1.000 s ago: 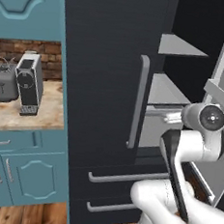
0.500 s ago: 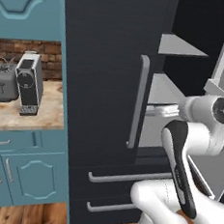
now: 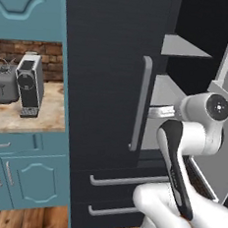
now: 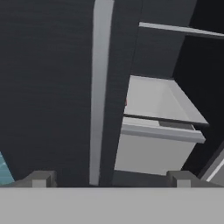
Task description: Retrieve the sausage and cheese from the fridge and place them on the cutting board on the counter.
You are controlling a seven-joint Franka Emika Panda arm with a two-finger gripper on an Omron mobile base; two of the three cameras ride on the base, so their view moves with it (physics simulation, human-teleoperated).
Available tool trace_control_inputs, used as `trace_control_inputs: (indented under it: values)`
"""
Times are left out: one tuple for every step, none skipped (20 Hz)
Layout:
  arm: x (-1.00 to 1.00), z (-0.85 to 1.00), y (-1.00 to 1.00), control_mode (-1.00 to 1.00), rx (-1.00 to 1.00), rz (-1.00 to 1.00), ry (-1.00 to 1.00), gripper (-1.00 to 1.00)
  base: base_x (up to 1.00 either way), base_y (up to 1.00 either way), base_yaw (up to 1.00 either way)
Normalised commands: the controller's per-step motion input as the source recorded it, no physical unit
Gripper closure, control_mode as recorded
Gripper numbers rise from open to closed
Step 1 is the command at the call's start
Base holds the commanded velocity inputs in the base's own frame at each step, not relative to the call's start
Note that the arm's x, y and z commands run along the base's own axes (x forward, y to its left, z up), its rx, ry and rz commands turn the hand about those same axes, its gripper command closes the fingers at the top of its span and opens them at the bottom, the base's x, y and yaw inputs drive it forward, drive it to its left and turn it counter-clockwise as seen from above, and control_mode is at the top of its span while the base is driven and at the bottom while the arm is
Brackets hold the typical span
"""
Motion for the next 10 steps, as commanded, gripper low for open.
trace_control_inputs:
  values:
    - [0.0, 0.0, 0.38, -1.0, 0.0, 0.0, 0.01, -1.0, 0.0, 0.0, 0.0]
    - [0.0, 0.0, 0.35, -1.0, 0.0, 0.0, 0.01, -1.0, 0.0, 0.0, 0.0]
    - [0.01, 0.0, 0.35, -1.0, 0.0, 0.0, 0.04, -1.0, 0.0, 0.0, 0.0]
    - [0.06, 0.0, 0.28, -1.0, 0.01, 0.0, 0.02, -1.0, 0.0, 0.0, 0.0]
    - [0.26, 0.0, 0.19, -1.0, 0.03, -0.01, 0.02, -1.0, 0.0, 0.0, 0.0]
    - [0.41, 0.0, 0.21, -1.0, 0.03, -0.03, 0.05, -1.0, 0.0, 0.0, 0.0]
    - [0.49, 0.0, 0.14, -1.0, 0.06, -0.04, 0.07, -1.0, 0.0, 0.0, 0.0]
    - [0.69, 0.0, 0.04, -1.0, 0.08, -0.05, 0.09, -1.0, 0.0, 0.0, 0.0]
    - [0.66, 0.0, 0.07, -1.0, 0.07, -0.04, 0.07, -1.0, 0.0, 0.0, 0.0]
    - [0.66, 0.0, 0.05, -1.0, 0.07, -0.03, 0.06, -1.0, 0.0, 0.0, 0.0]
